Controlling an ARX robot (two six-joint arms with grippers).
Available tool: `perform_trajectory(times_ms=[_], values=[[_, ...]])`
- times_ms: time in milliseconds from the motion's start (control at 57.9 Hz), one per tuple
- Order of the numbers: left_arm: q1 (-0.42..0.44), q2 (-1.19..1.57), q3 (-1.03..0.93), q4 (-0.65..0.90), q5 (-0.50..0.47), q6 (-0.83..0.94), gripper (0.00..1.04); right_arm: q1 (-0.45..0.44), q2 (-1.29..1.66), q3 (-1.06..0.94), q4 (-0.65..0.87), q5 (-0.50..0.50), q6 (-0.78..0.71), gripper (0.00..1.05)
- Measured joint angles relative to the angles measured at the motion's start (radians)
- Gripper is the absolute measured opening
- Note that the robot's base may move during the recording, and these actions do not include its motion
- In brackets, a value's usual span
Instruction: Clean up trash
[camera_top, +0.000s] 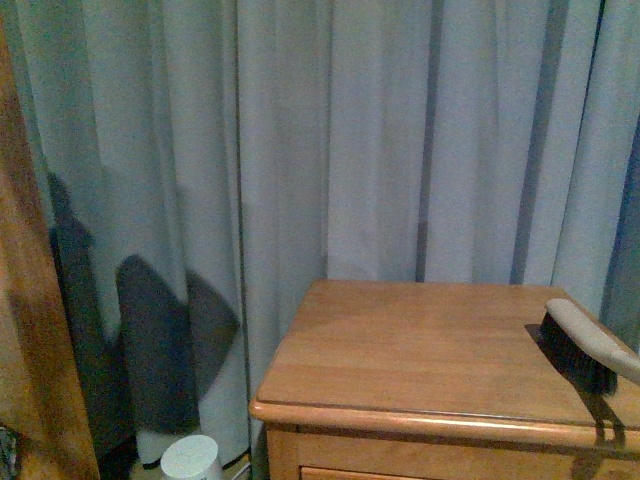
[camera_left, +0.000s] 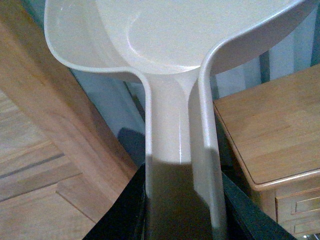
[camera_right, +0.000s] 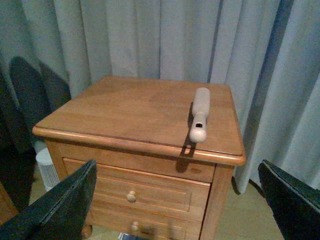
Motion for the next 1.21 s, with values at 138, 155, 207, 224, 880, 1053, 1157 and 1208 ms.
perform_trajectory(times_ms=[138,155,207,224,880,1053,1157,1208], values=[[0.087,-0.122,-0.080,-0.045,0.070,-0.026,0.28,0.000,0.000,0.000,0.000,0.000,0.000,0.97],[0.097,-0.140,-0.092,-0.052,0.080,-0.029,0.28,0.000,0.000,0.000,0.000,0.000,0.000,0.97],[0.117,-0.179,-0.123,-0.068,0.097,-0.034,0.28,0.000,0.000,0.000,0.000,0.000,0.000,0.97],[0.124,-0.194,-0.133,-0.074,0.106,-0.036,0.28,0.000,0.000,0.000,0.000,0.000,0.000,0.97],[0.412,-0.384,-0.295,-0.175,0.360,-0.028,0.28,0.000,0.000,0.000,0.000,0.000,0.000,0.97],[0.412,-0.383,-0.296,-0.175,0.361,-0.028,0.28,0.132,0.118,0.012,0.047,0.427,0.016,0.97],[0.411,-0.384,-0.296,-0.175,0.362,-0.027,0.28,0.120,0.278,0.061,0.042,0.501,0.064,0.97],[0.411,-0.384,-0.296,-0.175,0.363,-0.028,0.28,0.100,0.403,0.124,0.055,0.438,0.085,0.97]])
